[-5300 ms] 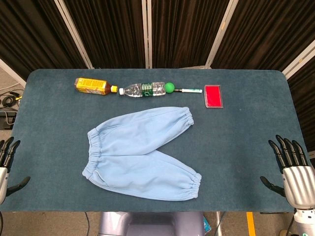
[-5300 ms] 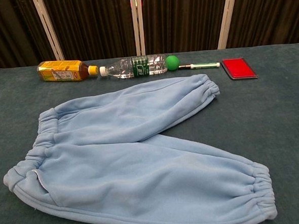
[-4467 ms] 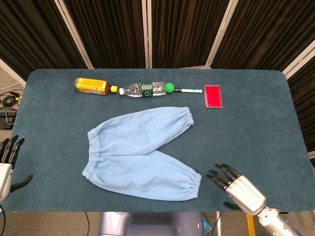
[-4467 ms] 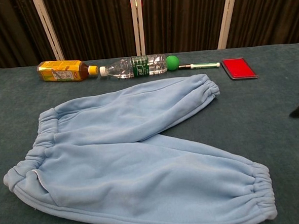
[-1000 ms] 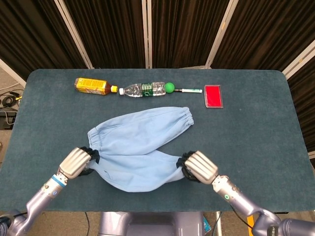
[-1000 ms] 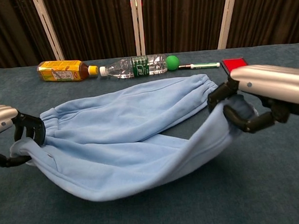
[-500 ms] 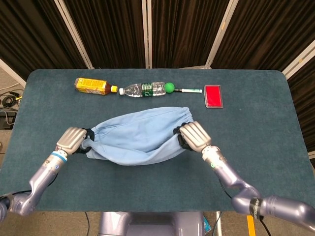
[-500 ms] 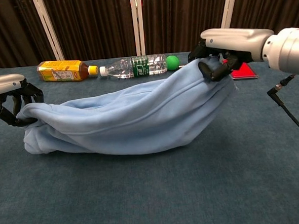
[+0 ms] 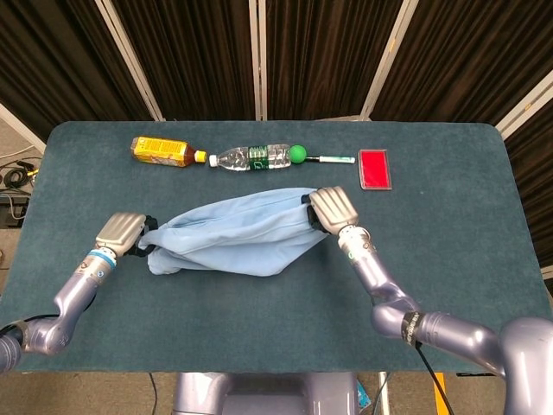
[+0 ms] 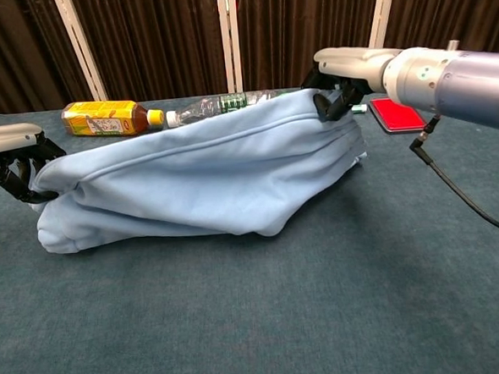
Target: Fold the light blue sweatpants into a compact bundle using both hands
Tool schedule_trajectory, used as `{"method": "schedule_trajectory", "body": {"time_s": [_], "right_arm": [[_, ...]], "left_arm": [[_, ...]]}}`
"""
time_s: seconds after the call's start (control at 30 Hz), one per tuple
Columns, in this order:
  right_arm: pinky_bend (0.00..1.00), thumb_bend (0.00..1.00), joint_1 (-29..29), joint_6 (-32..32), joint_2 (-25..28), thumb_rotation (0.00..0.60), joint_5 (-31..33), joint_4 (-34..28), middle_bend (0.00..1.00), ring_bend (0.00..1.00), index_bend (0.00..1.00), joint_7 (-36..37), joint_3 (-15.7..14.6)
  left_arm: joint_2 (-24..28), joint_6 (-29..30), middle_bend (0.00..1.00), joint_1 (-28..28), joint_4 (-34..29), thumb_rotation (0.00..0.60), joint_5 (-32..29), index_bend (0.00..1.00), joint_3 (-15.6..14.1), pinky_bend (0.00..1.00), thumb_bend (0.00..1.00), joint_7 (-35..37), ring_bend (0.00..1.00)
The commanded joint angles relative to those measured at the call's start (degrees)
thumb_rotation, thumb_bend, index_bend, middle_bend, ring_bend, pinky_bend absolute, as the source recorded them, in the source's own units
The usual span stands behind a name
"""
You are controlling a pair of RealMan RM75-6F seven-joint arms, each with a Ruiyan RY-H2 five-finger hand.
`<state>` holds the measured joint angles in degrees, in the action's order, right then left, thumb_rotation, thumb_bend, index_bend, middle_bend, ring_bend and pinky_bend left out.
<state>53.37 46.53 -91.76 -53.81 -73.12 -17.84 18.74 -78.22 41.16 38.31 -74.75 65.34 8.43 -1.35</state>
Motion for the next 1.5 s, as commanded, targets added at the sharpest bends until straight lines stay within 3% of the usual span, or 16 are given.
{"method": "schedule_trajectory", "body": {"time_s": [0.03, 0.4, 0.53, 0.57, 0.6, 0.63, 0.67, 0.7, 0.77, 0.87, 0.97, 1.23, 1.43, 1.5], "right_arm": [[0.53, 0.69, 1.92, -0.8, -2.11, 0.6, 1.68, 4.11, 0.56, 0.47, 0.62, -0.83, 0.61], [0.53, 0.69, 5.78, -3.04, -6.62, 0.6, 4.7, 14.47, 0.56, 0.47, 0.62, -1.41, 1.81], [0.5, 0.68, 6.94, -3.93, -8.45, 0.6, 5.98, 17.98, 0.54, 0.47, 0.6, -2.03, 2.0], [0.46, 0.64, 7.14, -4.04, -8.87, 0.6, 6.15, 18.69, 0.5, 0.44, 0.53, -2.13, 2.0], [0.39, 0.53, 7.4, -4.19, -9.45, 0.6, 6.38, 19.61, 0.42, 0.39, 0.42, -2.14, 2.05], [0.32, 0.43, 7.52, -4.38, -9.83, 0.6, 6.6, 20.15, 0.34, 0.32, 0.31, -2.08, 2.09], [0.2, 0.24, 7.66, -4.79, -10.3, 0.6, 6.92, 20.83, 0.21, 0.21, 0.16, -1.93, 2.14], [0.09, 0.09, 7.76, -5.25, -10.68, 0.6, 7.02, 21.37, 0.09, 0.1, 0.05, -1.49, 2.19], [0.01, 0.0, 7.68, -4.97, -11.16, 0.6, 7.13, 21.75, 0.0, 0.01, 0.0, -0.8, 2.48], [0.0, 0.0, 7.25, -2.25, -11.51, 0.6, 5.51, 21.43, 0.0, 0.0, 0.0, 0.56, 2.87], [0.0, 0.0, 6.43, -0.26, -10.2, 0.6, 3.46, 19.22, 0.0, 0.0, 0.0, 1.98, 3.0], [0.0, 0.0, 1.7, 5.82, -0.96, 0.6, -3.47, 6.01, 0.0, 0.0, 0.0, 2.7, 0.94], [0.0, 0.0, -5.57, 13.2, 9.09, 0.6, -12.67, -5.1, 0.0, 0.0, 0.0, 4.95, -3.9], [0.0, 0.0, -9.65, 16.95, 13.36, 0.6, -16.35, -8.69, 0.0, 0.0, 0.0, 7.56, -6.33]], "left_arm": [[-0.25, -0.49, 0.43, 0.46, 0.81, 0.6, -0.52, 0.63, 0.44, 0.47, 0.6, 0.86, 0.45], [-0.94, -2.6, 0.41, 2.4, 3.44, 0.6, -3.24, 0.6, 1.7, 0.45, 0.6, 1.85, 0.44], [-1.13, -3.74, 0.35, 3.14, 4.52, 0.6, -5.1, 0.54, 1.47, 0.39, 0.6, 0.29, 0.37], [-1.16, -4.16, 0.29, 3.34, 4.72, 0.6, -5.79, 0.46, 1.37, 0.35, 0.59, -0.21, 0.31], [-1.21, -4.79, 0.22, 3.63, 4.88, 0.6, -6.91, 0.38, 1.33, 0.3, 0.59, -0.75, 0.24], [-1.23, -5.25, 0.12, 3.81, 4.87, 0.6, -7.62, 0.23, 1.35, 0.22, 0.56, -0.91, 0.13], [-1.14, -6.16, 0.03, 4.04, 4.65, 0.6, -8.54, 0.1, 1.4, 0.12, 0.52, -0.71, 0.05], [-0.99, -6.97, 0.0, 4.17, 4.35, 0.6, -9.15, 0.03, 1.54, 0.07, 0.49, -0.06, 0.01], [-1.23, -6.19, 0.0, 3.86, 4.43, 0.6, -8.87, 0.0, 2.18, 0.0, 0.46, 1.46, 0.0], [-2.1, -3.09, 0.0, 2.69, 5.29, 0.6, -6.94, 0.0, 3.02, 0.0, 0.46, 4.14, 0.0], [-1.59, -1.82, 0.0, 1.97, 5.23, 0.6, -4.71, 0.0, 3.08, 0.0, 0.46, 6.28, 0.0], [2.85, 3.41, 0.0, -0.54, 1.62, 0.6, 2.4, 0.0, 2.49, 0.0, 0.44, 10.46, 0.0], [9.18, 8.39, 0.0, -3.19, -3.43, 0.6, 12.8, 0.0, -0.09, 0.0, 0.33, 18.28, 0.0], [11.3, 12.88, 0.0, -4.99, -3.79, 0.6, 18.76, 0.0, -2.29, 0.0, 0.31, 21.11, 0.0]]}}
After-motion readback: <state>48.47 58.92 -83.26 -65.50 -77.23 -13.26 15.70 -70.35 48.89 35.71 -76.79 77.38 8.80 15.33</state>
